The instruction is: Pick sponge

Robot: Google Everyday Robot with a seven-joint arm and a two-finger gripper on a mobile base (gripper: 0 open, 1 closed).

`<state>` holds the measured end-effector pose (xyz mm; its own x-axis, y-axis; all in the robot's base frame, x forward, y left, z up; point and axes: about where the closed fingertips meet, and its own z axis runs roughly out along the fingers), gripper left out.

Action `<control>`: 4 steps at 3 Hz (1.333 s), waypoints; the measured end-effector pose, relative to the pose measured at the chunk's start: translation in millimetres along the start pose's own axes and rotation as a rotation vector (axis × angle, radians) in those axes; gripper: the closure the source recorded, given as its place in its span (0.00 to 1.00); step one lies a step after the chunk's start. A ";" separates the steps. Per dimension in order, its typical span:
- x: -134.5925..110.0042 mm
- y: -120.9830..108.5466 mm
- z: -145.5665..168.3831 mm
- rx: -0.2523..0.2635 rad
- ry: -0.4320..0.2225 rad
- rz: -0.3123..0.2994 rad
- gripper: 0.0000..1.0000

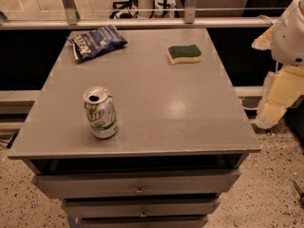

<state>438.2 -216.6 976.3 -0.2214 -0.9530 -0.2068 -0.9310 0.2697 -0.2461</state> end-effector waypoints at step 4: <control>-13.5 -93.7 37.1 0.162 -0.193 0.051 0.00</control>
Offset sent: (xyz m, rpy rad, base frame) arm 0.0333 0.0022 -0.0078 0.0647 -0.0806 0.0031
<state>539.2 -223.9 967.1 -0.1929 -0.8980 -0.3955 -0.8581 0.3499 -0.3758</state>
